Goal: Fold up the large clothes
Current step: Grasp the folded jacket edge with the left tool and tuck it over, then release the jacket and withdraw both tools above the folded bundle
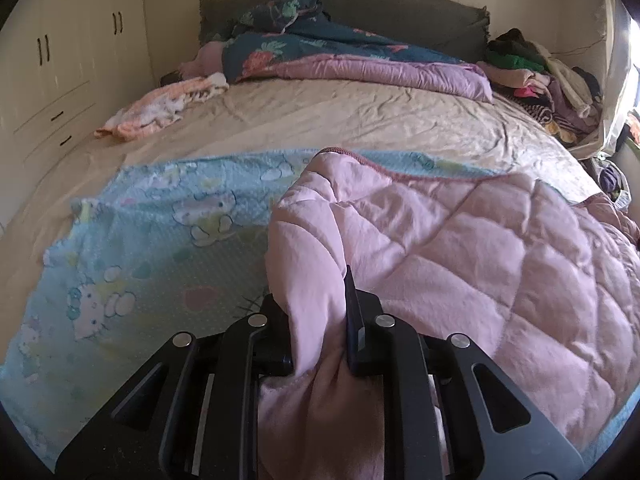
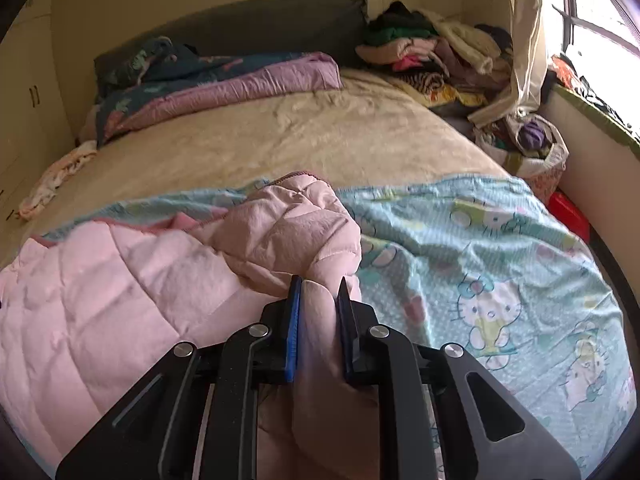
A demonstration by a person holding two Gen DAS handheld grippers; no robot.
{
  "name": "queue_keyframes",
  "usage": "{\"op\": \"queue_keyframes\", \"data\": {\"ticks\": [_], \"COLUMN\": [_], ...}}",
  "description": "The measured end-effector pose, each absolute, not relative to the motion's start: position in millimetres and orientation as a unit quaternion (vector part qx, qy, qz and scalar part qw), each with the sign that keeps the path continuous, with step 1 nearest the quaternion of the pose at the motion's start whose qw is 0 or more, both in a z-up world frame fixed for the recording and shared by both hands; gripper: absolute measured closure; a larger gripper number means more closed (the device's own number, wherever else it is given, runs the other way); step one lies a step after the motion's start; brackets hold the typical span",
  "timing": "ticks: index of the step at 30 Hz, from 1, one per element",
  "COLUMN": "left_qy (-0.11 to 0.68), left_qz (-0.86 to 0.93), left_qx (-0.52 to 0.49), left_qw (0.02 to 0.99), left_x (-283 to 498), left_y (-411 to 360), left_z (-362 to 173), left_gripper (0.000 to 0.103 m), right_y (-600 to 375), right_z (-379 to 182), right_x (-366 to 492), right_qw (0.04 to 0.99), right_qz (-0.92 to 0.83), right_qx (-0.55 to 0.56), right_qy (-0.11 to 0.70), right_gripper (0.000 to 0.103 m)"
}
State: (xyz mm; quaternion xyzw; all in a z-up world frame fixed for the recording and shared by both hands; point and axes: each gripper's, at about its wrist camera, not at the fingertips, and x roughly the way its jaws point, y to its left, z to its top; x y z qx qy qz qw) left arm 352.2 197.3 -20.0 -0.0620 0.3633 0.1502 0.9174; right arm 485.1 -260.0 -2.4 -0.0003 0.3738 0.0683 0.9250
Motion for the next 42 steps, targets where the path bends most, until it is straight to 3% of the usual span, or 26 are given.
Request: {"op": "queue_keyframes", "data": {"ticks": [8,11,14,17,19,24,28,30,42], "left_qy": [0.368,0.368,0.369,0.371,0.372,0.361,0.351,0.346,0.323], "left_qz": [0.154,0.155,0.159,0.161,0.163,0.161,0.156,0.148,0.131], "left_qx": [-0.075,-0.076,-0.077,-0.08,-0.081,-0.085,-0.086,-0.095,-0.112], "left_qw": [0.914,0.914,0.913,0.911,0.91,0.914,0.919,0.921,0.931], "left_x": [356.9,356.7,354.0,348.8,344.9,328.8,314.2,304.2,249.6], "left_y": [201.7,202.0,204.4,207.0,207.6,203.0,196.5,193.9,173.1], "left_z": [-33.9,-33.9,-32.7,-29.5,-25.9,-9.4,6.3,15.6,50.8], "left_gripper": [0.088,0.085,0.079,0.074,0.065,0.039,0.027,0.011,0.01], "right_y": [-257.3,-257.9,-260.1,-266.4,-272.2,-276.8,-275.4,-274.0,-276.0], "right_z": [-29.6,-34.2,-34.2,-30.2,-25.0,-3.3,19.8,31.3,80.4], "right_x": [490.4,488.7,483.5,477.5,469.4,440.8,414.2,401.5,327.1], "right_qw": [0.918,0.916,0.914,0.913,0.915,0.921,0.927,0.929,0.946], "right_qz": [0.064,0.063,0.059,0.053,0.05,0.08,0.106,0.119,0.126], "right_qx": [-0.012,-0.012,-0.015,-0.005,0.009,0.03,0.037,0.042,0.034], "right_qy": [0.391,0.396,0.4,0.404,0.401,0.38,0.357,0.349,0.297], "right_gripper": [0.087,0.081,0.067,0.04,0.024,0.008,0.005,0.005,0.004]}}
